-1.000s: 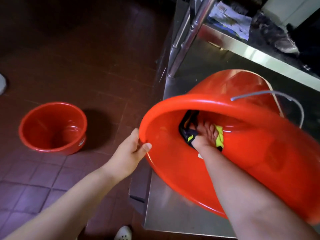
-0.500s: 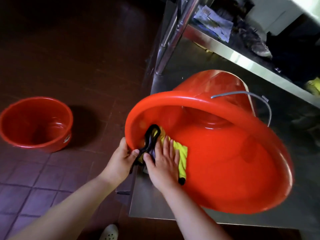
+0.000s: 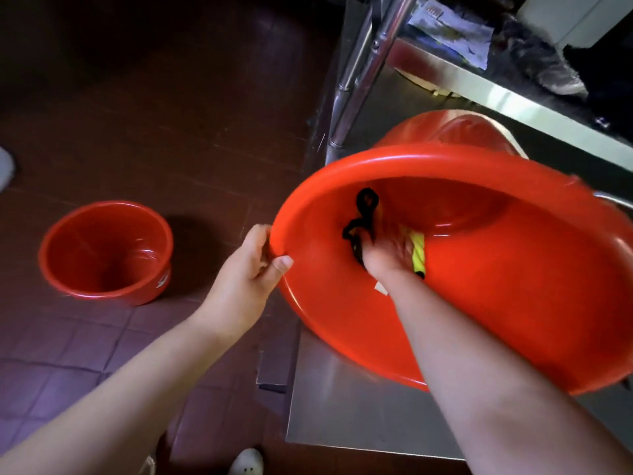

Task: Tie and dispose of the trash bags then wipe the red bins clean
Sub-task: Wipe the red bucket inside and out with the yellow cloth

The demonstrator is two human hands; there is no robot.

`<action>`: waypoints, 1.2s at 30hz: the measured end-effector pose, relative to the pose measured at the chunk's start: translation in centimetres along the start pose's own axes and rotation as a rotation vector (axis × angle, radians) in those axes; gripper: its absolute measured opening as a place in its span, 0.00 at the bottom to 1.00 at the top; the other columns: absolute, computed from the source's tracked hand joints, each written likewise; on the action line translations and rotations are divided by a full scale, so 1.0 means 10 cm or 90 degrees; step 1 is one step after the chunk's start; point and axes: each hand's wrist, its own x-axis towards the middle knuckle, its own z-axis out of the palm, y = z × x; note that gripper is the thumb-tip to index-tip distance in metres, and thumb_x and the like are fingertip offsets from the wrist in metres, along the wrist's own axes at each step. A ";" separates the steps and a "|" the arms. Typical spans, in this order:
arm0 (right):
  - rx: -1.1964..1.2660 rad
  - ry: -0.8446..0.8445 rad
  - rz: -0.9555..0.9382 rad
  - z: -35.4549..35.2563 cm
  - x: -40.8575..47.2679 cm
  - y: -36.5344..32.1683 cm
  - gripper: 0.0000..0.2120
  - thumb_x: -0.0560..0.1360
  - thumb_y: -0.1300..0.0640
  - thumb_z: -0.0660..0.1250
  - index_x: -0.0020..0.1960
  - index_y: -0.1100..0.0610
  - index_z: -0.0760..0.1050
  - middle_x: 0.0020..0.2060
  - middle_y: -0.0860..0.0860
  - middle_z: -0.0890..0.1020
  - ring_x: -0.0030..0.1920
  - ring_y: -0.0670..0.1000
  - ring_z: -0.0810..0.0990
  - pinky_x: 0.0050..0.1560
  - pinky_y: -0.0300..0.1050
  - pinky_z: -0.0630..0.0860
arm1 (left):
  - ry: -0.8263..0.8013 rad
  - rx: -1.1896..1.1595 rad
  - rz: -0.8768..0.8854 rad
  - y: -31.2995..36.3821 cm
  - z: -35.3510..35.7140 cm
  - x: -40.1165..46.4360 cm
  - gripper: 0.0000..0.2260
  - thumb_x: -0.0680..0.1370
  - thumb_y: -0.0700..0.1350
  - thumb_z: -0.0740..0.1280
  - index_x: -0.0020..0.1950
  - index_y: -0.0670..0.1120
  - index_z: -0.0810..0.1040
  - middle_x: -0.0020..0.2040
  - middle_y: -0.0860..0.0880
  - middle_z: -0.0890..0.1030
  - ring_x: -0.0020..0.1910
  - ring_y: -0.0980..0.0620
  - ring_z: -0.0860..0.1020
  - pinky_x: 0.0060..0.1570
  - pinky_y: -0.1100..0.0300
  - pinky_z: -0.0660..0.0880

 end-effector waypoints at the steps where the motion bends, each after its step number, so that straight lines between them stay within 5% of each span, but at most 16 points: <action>1: -0.011 0.003 0.002 0.02 0.03 0.00 0.31 0.79 0.40 0.50 0.77 0.46 0.44 0.76 0.51 0.56 0.75 0.55 0.53 0.73 0.54 0.49 | 0.010 -0.037 -0.020 -0.03 0.03 -0.04 0.09 0.78 0.41 0.65 0.54 0.53 0.70 0.45 0.50 0.79 0.44 0.55 0.80 0.47 0.61 0.77; 6: -0.048 0.000 0.003 0.06 -0.09 -0.10 0.31 0.78 0.39 0.49 0.77 0.48 0.45 0.77 0.52 0.54 0.76 0.53 0.50 0.73 0.54 0.46 | -0.051 -0.249 -0.198 -0.33 0.32 -0.36 0.16 0.78 0.33 0.60 0.63 0.47 0.67 0.55 0.46 0.78 0.54 0.54 0.79 0.54 0.54 0.78; 9: -0.003 -0.007 -0.002 0.12 -0.45 -0.25 0.31 0.78 0.39 0.51 0.77 0.50 0.52 0.77 0.54 0.55 0.76 0.52 0.50 0.74 0.54 0.43 | -0.021 -0.268 -0.194 -0.41 0.40 -0.39 0.17 0.78 0.36 0.61 0.65 0.47 0.66 0.54 0.46 0.79 0.53 0.55 0.80 0.49 0.59 0.79; 12: 0.031 0.033 -0.075 0.20 -1.05 -0.43 0.31 0.76 0.38 0.48 0.75 0.50 0.59 0.76 0.53 0.57 0.77 0.52 0.50 0.74 0.54 0.44 | 0.024 -0.269 -0.195 -0.43 0.45 -0.39 0.17 0.78 0.33 0.62 0.61 0.52 0.69 0.53 0.47 0.79 0.54 0.49 0.78 0.53 0.50 0.78; 17: 0.048 -0.018 -0.145 0.16 -1.47 -0.45 0.32 0.74 0.42 0.46 0.76 0.51 0.55 0.77 0.51 0.52 0.77 0.49 0.45 0.75 0.50 0.40 | 0.023 -0.216 -0.163 -0.40 0.43 -0.44 0.19 0.77 0.33 0.64 0.58 0.56 0.71 0.51 0.53 0.81 0.55 0.49 0.79 0.56 0.40 0.75; 20: 0.084 -0.018 -0.155 0.06 -1.25 -0.39 0.30 0.76 0.45 0.50 0.76 0.53 0.57 0.77 0.52 0.54 0.77 0.50 0.49 0.75 0.48 0.43 | 0.014 -0.199 -0.122 -0.29 0.34 -0.39 0.10 0.76 0.41 0.66 0.55 0.52 0.71 0.49 0.43 0.79 0.51 0.44 0.78 0.54 0.34 0.73; 26: 0.063 -0.016 -0.089 -0.05 -0.40 -0.15 0.27 0.80 0.50 0.54 0.77 0.51 0.52 0.75 0.54 0.60 0.74 0.54 0.58 0.73 0.48 0.52 | -0.011 -0.027 -0.004 0.02 0.01 -0.08 0.08 0.74 0.50 0.64 0.52 0.55 0.70 0.44 0.44 0.80 0.46 0.44 0.80 0.52 0.40 0.75; 32: 0.002 -0.011 -0.034 0.00 0.01 0.01 0.30 0.80 0.44 0.50 0.77 0.48 0.41 0.76 0.54 0.55 0.75 0.57 0.53 0.74 0.55 0.48 | -0.012 -0.039 0.006 -0.09 0.15 -0.10 0.11 0.76 0.43 0.66 0.54 0.56 0.71 0.44 0.59 0.80 0.42 0.62 0.79 0.44 0.68 0.74; 36: 0.018 0.001 -0.028 0.05 -0.05 -0.04 0.32 0.79 0.39 0.48 0.77 0.47 0.41 0.77 0.51 0.52 0.76 0.54 0.49 0.74 0.54 0.44 | -0.079 -0.153 -0.133 -0.34 0.40 -0.33 0.14 0.78 0.36 0.62 0.61 0.50 0.69 0.52 0.52 0.80 0.55 0.57 0.78 0.62 0.53 0.74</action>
